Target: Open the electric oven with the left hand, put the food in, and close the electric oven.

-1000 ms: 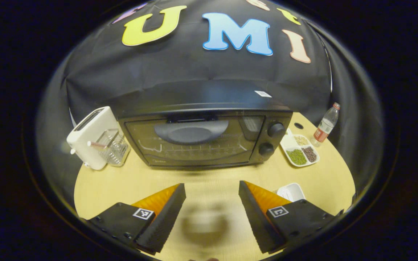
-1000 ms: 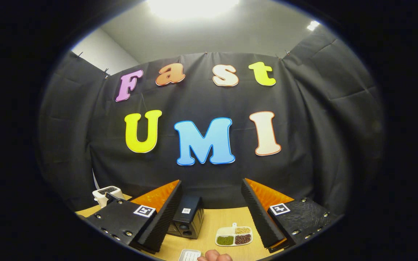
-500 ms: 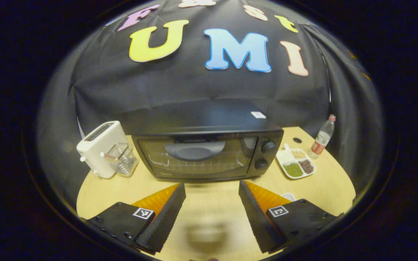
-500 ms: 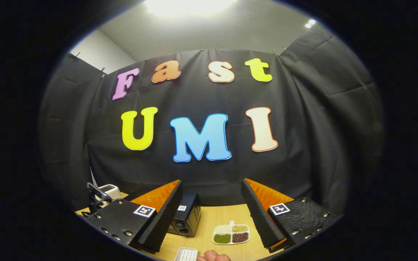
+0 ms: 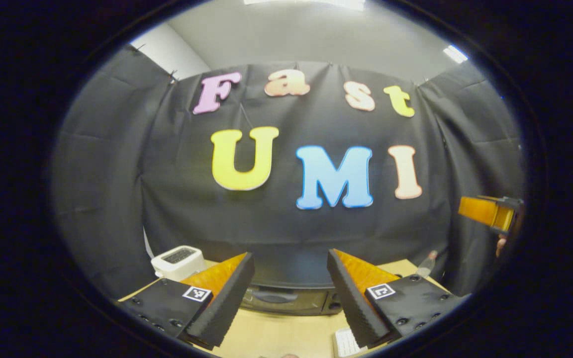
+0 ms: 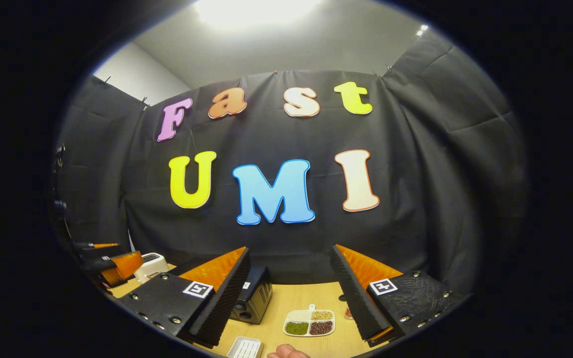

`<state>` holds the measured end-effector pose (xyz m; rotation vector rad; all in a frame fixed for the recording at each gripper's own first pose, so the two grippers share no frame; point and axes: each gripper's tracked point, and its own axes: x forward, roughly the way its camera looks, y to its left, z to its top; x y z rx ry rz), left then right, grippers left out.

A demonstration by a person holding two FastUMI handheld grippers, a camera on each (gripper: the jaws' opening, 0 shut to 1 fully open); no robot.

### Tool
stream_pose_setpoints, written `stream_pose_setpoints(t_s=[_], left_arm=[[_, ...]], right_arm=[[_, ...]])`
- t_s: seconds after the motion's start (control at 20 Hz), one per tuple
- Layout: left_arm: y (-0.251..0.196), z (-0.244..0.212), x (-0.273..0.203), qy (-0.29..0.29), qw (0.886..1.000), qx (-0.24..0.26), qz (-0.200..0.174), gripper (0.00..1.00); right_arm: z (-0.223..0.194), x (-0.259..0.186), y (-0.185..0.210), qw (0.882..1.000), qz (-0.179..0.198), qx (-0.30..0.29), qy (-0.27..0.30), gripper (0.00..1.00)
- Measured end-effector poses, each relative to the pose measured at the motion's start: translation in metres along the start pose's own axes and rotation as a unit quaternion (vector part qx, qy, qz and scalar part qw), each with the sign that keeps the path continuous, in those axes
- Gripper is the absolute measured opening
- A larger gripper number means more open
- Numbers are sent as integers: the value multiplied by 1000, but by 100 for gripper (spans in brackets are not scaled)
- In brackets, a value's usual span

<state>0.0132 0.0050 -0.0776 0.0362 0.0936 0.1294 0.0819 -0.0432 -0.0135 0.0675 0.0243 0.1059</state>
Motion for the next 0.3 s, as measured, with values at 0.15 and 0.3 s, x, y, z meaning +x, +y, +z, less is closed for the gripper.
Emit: stream_pose_setpoints(t_s=[0.15, 0.3], left_arm=[[-8, 39, -19, -24, 1000, 10, -12, 94], [-6, 55, -25, -36, 999, 8, -26, 94]], right_arm=[[13, -10, 3, 1000, 0, 4, -6, 98], [29, -20, 6, 1000, -18, 4, -17, 98]])
